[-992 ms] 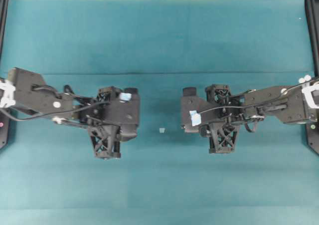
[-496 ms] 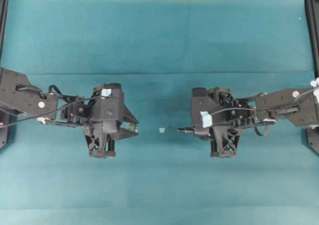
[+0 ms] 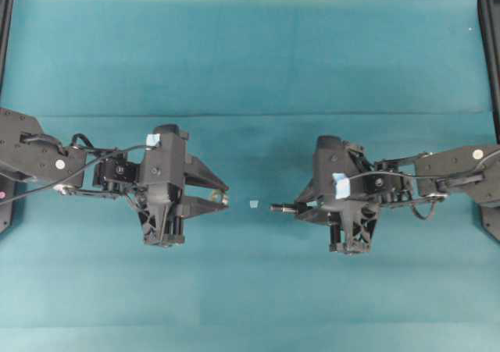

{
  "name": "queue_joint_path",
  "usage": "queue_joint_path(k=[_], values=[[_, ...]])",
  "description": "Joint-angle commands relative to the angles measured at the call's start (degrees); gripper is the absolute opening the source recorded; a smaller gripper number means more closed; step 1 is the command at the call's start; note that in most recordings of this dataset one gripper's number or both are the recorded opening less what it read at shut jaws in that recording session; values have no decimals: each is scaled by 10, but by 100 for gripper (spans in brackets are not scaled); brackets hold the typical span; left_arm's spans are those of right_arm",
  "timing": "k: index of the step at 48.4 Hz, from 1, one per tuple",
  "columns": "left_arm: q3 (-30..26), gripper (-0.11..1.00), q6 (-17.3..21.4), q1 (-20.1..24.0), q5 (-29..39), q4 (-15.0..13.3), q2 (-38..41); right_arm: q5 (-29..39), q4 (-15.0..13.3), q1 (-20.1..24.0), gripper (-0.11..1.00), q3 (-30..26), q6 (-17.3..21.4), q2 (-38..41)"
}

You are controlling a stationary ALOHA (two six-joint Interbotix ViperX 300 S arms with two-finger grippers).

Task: Insert the washer onto the shaft with both hands.
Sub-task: 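Lift both parts and rotate grippers to face each other, then bring the washer toward the shaft tip, aligning hole with shaft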

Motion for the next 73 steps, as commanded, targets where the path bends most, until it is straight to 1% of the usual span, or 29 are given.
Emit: queue_joint_path(k=[1, 12, 21, 32, 44, 51, 59, 73], values=[[-4, 33, -1, -2, -20, 1, -11, -25, 2, 2, 0, 0, 9, -14], [-4, 33, -11, -2, -54, 1, -7, -63, 2, 5, 0, 4, 10, -15], [-2, 33, -21, -2, -72, 1, -6, -67, 2, 5, 0, 4, 9, -16], [3, 33, -23, -2, -80, 1, -2, -75, 2, 5, 0, 16, 10, -15], [2, 33, -25, -2, -98, 1, 18, -134, 3, 5, 0, 51, 11, -10], [0, 33, -45, -2, -125, 0, 33, -161, 10, 6, 0, 61, 11, -4], [-2, 33, -57, -2, -149, 1, 48, -173, 10, 6, 0, 57, 11, 14], [-12, 33, -57, -2, -149, 0, 60, -205, 10, 6, 0, 46, 11, 33]])
